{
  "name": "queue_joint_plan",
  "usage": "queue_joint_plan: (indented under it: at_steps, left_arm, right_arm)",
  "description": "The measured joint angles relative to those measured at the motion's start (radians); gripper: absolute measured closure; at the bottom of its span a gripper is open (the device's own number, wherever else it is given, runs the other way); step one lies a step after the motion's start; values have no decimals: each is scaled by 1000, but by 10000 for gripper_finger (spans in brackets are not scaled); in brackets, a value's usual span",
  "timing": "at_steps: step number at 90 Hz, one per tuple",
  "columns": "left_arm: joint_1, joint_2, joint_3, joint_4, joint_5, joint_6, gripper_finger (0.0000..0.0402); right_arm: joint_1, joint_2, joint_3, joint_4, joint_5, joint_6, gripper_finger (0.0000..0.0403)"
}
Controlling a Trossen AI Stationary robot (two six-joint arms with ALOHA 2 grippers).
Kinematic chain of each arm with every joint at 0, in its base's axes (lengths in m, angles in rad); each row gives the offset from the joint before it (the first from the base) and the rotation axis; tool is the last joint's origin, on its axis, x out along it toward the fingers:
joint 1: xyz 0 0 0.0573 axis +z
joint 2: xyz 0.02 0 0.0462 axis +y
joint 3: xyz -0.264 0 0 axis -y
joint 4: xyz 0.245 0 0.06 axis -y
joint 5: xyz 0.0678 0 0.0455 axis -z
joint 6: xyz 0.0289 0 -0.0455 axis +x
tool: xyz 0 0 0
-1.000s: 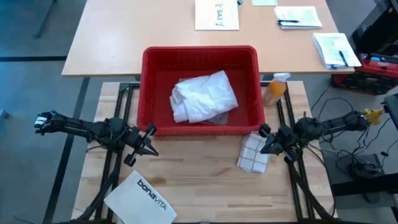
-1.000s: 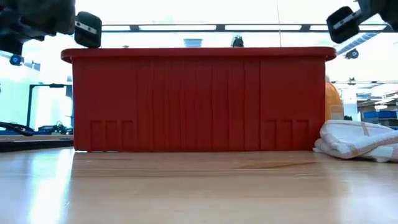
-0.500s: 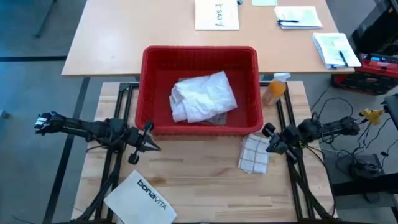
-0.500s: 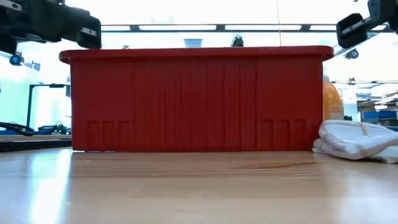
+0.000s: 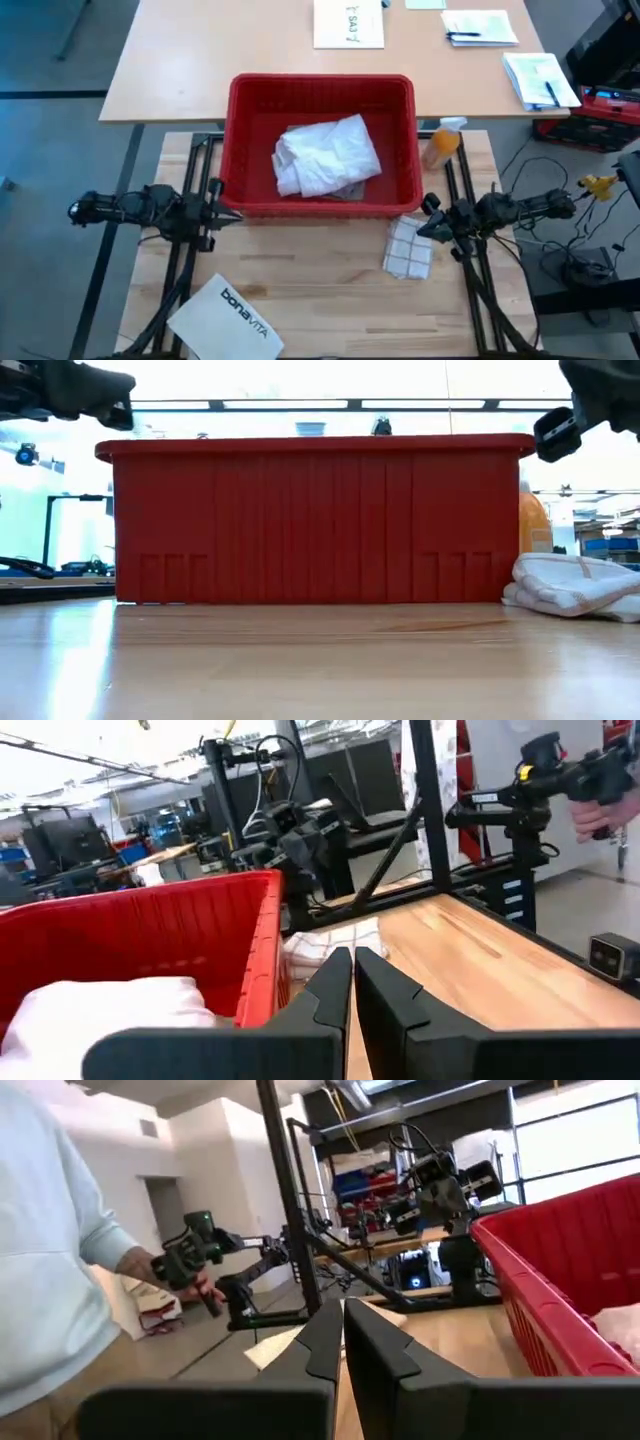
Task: Fold laundry
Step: Return to Home Position
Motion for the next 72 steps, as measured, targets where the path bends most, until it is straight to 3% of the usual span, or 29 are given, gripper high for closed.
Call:
queue_joint_plan:
  at_steps: [14,27,49,72]
  left_arm:
    - [0,-110,-5,-63,0,0,401]
    - [0,-106,-6,-66,-18,-8,401]
    - [-1,-111,-141,324,60,-63,402]
    - [-1,-113,-239,377,89,-112,402]
  right_arm:
    - [0,0,0,-5,1,0,403]
    - [-1,0,0,-29,9,33,403]
    - [-1,0,-1,-40,8,44,403]
    - [-1,1,-1,-43,8,52,403]
